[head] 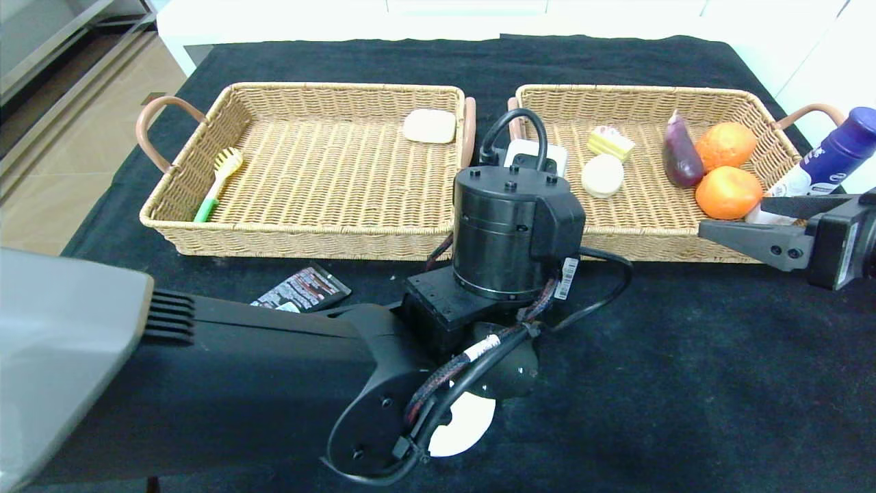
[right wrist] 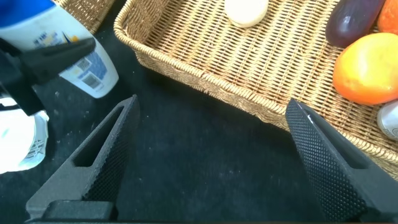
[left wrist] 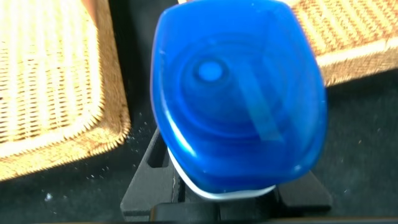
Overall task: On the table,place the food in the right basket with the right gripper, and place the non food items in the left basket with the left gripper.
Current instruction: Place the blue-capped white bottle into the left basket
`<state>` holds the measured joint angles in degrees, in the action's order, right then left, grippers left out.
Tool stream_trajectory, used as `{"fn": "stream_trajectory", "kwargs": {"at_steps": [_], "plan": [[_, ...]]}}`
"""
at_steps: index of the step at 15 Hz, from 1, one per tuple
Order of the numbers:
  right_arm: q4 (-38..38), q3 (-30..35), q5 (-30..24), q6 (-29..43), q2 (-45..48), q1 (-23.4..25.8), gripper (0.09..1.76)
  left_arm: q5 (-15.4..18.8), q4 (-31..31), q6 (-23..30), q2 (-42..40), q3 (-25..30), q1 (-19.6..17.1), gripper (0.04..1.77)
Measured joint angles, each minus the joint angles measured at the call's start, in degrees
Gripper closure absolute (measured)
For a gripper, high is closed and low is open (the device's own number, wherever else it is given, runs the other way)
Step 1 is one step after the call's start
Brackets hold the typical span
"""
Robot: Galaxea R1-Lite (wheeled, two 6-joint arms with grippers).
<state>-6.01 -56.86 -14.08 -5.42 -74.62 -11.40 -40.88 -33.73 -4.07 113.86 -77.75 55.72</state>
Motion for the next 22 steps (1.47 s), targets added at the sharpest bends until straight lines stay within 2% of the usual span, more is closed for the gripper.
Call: {"fn": "stream_trajectory", "kwargs": {"at_steps": [8, 14, 22], "plan": [[0.01, -0.02, -0.02, 0.02, 0.00, 0.07, 0.14, -0.18, 0.55, -4.61, -4.22, -0.89, 0.11, 1.17], [0.00, 0.09, -0.06, 0.02, 0.00, -0.01, 0.14, -0.18, 1.13, -6.56, -6.50, -3.56, 0.04, 1.17], [0.09, 0.18, -0.02, 0.05, -0.11, -0.01, 0.14, 0.78, 8.11, -7.75, -11.00, -7.91, -2.08, 1.17]]}}
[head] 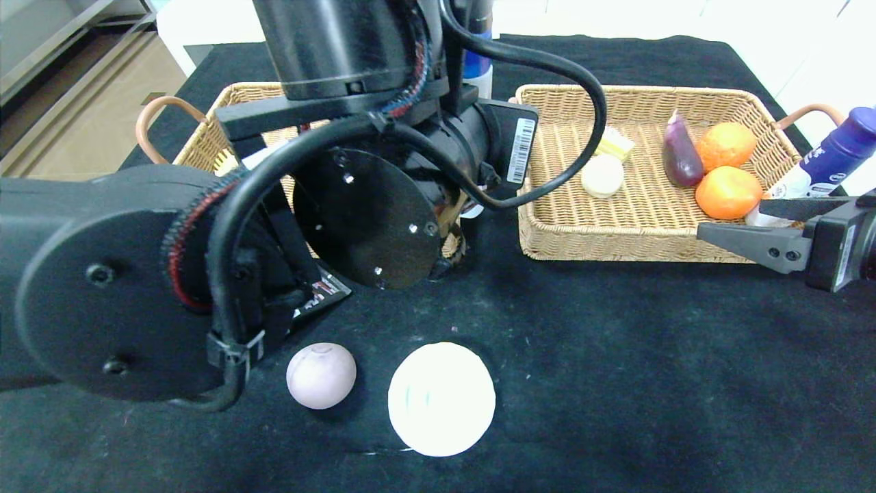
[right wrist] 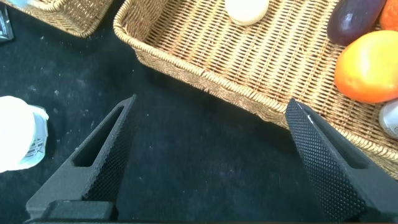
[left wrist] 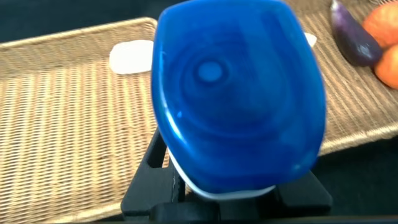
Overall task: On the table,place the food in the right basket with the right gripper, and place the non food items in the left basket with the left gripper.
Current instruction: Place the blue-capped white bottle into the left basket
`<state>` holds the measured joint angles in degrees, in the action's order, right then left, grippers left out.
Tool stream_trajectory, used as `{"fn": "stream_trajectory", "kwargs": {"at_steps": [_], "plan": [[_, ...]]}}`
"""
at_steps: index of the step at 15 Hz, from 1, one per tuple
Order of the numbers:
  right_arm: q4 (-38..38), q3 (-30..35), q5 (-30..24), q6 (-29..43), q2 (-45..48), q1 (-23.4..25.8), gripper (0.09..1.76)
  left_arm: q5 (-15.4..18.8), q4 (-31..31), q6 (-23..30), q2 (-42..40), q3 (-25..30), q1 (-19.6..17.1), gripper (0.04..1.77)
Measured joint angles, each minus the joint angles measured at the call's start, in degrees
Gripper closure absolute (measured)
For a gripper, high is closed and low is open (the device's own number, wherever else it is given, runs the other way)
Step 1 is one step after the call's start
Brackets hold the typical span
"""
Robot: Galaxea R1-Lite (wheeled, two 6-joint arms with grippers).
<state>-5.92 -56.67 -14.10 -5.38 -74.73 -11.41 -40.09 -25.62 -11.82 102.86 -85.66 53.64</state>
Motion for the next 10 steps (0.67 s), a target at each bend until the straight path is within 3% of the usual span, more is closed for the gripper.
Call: {"fn": "stream_trajectory", "kwargs": {"at_steps": [5, 10], "plan": [[0.00, 0.00, -0.02, -0.02, 0.00, 0.00, 0.14, 2.50, 0.18, -0.57, -2.51, 0.72, -5.46, 1.17], [-0.05, 0.17, -0.02, -0.02, 0.00, 0.00, 0.14, 8.68, 3.78, -0.49, -5.79, 0.99, -12.65, 1.17]]}}
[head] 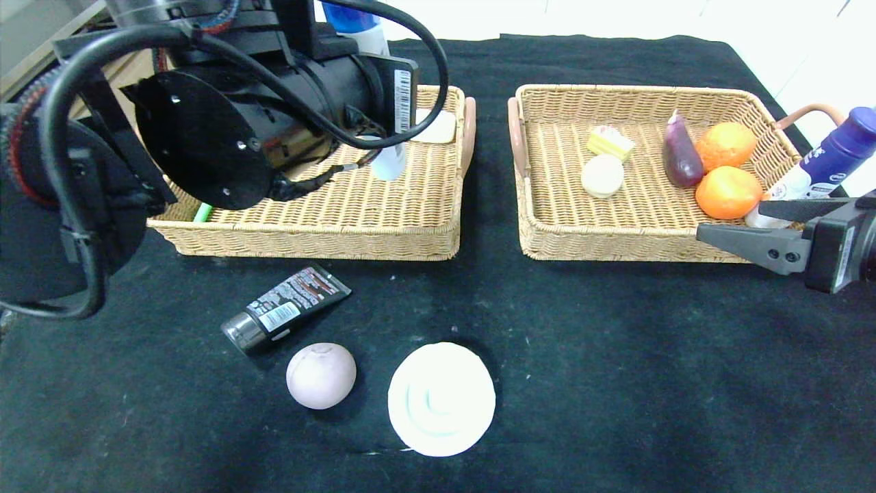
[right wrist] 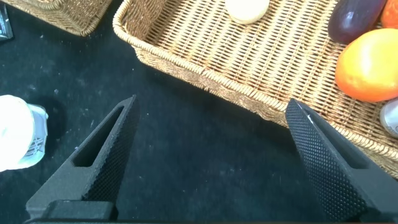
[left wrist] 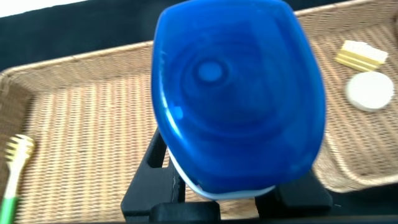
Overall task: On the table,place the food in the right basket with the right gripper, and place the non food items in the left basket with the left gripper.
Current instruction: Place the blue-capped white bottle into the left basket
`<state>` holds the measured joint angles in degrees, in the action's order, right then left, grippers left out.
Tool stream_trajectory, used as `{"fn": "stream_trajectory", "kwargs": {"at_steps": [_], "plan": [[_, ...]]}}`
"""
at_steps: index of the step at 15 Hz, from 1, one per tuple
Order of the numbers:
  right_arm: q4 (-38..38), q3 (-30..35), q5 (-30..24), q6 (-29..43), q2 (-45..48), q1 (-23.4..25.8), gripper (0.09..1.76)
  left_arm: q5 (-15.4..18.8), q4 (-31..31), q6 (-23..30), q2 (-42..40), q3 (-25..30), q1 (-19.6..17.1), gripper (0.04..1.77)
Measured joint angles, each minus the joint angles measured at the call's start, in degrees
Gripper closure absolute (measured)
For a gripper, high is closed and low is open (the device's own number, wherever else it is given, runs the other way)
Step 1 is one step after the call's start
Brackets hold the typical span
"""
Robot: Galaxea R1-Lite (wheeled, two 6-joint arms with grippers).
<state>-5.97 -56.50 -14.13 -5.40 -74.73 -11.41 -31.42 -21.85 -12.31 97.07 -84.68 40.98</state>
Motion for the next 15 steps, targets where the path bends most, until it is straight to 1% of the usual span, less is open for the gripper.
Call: {"fn": "stream_trajectory", "kwargs": {"at_steps": [2, 5, 9, 11, 15], "plan": [[0.00, 0.00, 0.00, 0.00, 0.00, 0.00, 0.14, 3.15, 0.71, 0.02, -1.01, -0.11, -3.54, 1.17], [-0.02, 0.00, 0.00, 0.00, -0.16, 0.00, 0.14, 8.84, 1.07, 0.07, -1.87, 0.20, -9.01, 1.17], [-0.04, 0.00, 0.00, 0.00, -0.22, 0.00, 0.14, 20.07, 4.71, 0.13, -2.43, -0.16, -16.63, 1.17], [-0.02, 0.00, -0.01, 0.02, -0.24, 0.00, 0.14, 25.64, 5.21, 0.16, -2.67, -0.16, -20.50, 1.17], [-0.04, 0.00, 0.05, 0.00, -0.63, 0.00, 0.14, 35.60, 7.90, 0.38, -2.95, -0.49, -28.67, 1.17]]}}
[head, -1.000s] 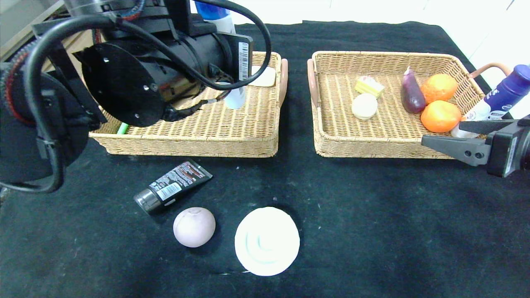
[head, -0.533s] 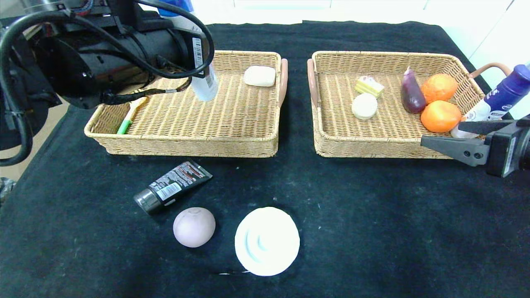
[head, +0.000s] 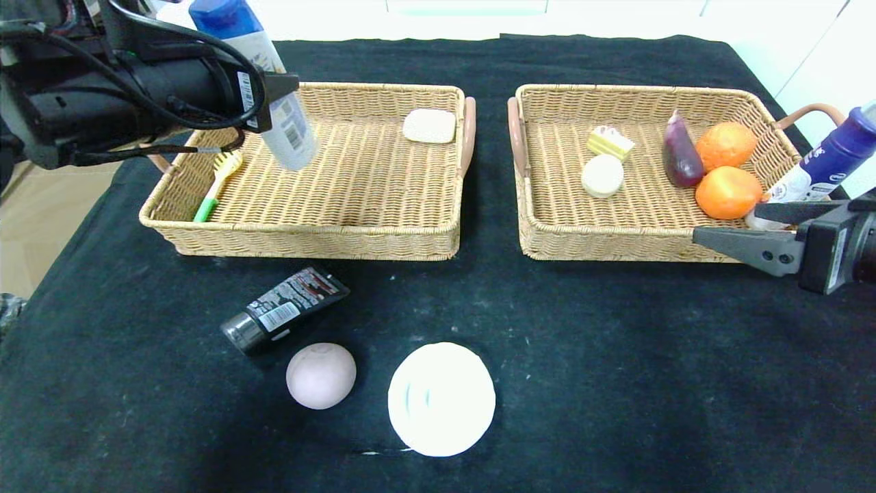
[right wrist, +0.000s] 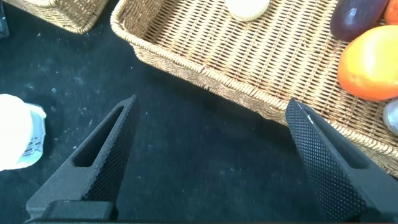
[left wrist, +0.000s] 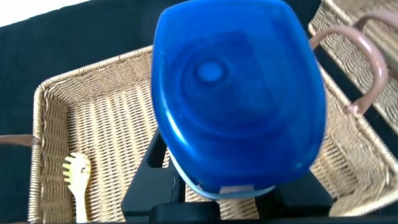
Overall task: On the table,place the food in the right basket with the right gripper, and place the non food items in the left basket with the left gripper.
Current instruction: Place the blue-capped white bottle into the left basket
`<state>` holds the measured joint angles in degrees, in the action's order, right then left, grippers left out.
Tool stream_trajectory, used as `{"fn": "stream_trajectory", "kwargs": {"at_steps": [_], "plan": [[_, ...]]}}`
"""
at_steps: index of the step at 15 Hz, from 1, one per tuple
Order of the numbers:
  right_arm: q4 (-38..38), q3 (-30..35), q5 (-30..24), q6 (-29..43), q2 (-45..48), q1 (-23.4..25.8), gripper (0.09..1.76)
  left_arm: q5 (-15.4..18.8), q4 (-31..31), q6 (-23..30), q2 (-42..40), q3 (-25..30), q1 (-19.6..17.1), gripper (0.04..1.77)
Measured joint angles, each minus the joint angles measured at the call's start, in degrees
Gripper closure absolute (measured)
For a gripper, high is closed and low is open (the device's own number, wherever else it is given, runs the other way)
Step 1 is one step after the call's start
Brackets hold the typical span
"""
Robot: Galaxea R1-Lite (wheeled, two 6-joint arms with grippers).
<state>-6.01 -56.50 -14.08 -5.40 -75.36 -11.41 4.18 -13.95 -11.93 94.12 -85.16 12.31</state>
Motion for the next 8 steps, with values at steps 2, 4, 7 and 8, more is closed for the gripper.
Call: {"fn": "stream_trajectory", "kwargs": {"at_steps": [2, 4, 7, 8], "plan": [[-0.02, 0.00, 0.02, 0.00, -0.29, 0.00, 0.14, 2.89, 0.91, 0.01, 0.45, -0.69, -3.22, 1.17], [-0.02, 0.00, 0.02, 0.00, -0.49, 0.00, 0.14, 3.43, 3.64, 0.09, 1.07, -2.38, -5.24, 1.17], [-0.07, 0.00, 0.02, 0.00, -0.60, 0.04, 0.14, 5.77, 4.50, 0.12, 2.16, -5.05, -7.96, 1.17], [-0.05, -0.05, 0.02, 0.00, -0.63, 0.06, 0.14, 6.81, 4.55, 0.12, 2.62, -5.61, -8.94, 1.17]]}}
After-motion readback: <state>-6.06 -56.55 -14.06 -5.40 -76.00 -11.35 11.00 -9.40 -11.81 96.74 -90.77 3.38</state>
